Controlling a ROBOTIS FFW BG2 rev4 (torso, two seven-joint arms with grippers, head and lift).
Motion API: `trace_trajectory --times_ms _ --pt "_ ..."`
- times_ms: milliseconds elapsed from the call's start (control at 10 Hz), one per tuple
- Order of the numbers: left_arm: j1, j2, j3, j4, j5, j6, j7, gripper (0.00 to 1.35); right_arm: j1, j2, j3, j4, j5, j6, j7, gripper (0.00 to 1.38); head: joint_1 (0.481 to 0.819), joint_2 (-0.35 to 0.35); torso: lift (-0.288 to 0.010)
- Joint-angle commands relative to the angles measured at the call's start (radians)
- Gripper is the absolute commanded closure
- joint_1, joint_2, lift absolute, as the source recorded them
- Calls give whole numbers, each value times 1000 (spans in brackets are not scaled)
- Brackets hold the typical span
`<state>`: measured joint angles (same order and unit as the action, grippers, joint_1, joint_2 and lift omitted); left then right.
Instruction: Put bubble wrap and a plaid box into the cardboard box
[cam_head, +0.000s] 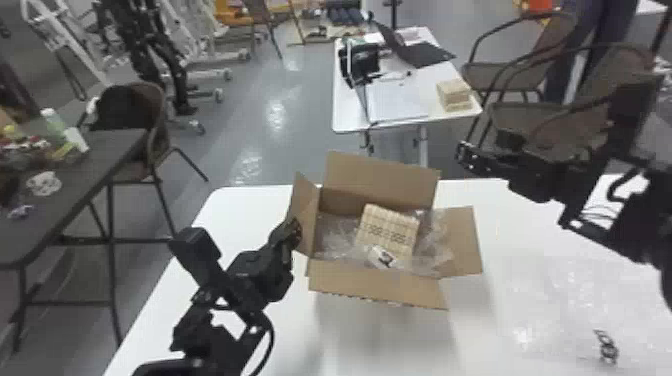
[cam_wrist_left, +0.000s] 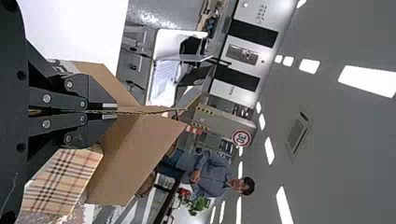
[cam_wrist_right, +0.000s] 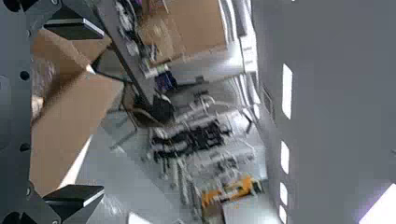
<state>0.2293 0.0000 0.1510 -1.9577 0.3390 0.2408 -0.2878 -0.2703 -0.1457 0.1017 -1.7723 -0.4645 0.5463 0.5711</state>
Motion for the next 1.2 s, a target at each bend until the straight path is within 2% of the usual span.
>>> trace_trajectory --times_ms 0,100,300,600,800,1100 --pt "2 -3 4 0 2 -5 -1 1217 145 0 -37 -82 58 -144 -77 127 596 185 -103" --pt "4 -3 4 0 2 -6 1 1217 218 0 -53 -101 81 -206 -126 127 602 159 -103" --pt "2 -3 1 3 2 -12 1 1217 309 0 -85 -101 124 -290 -168 127 636 115 -103" --pt "2 -3 4 16 8 -17 1 1217 447 0 -108 -111 239 -420 -284 128 676 64 -103" --pt "-1 -3 -1 49 51 -2 19 1217 494 0 -111 -104 283 -431 -296 127 695 45 -103" --pt "-10 -3 -19 152 186 -25 96 1217 522 2 -114 -58 320 -474 -298 128 695 42 -103"
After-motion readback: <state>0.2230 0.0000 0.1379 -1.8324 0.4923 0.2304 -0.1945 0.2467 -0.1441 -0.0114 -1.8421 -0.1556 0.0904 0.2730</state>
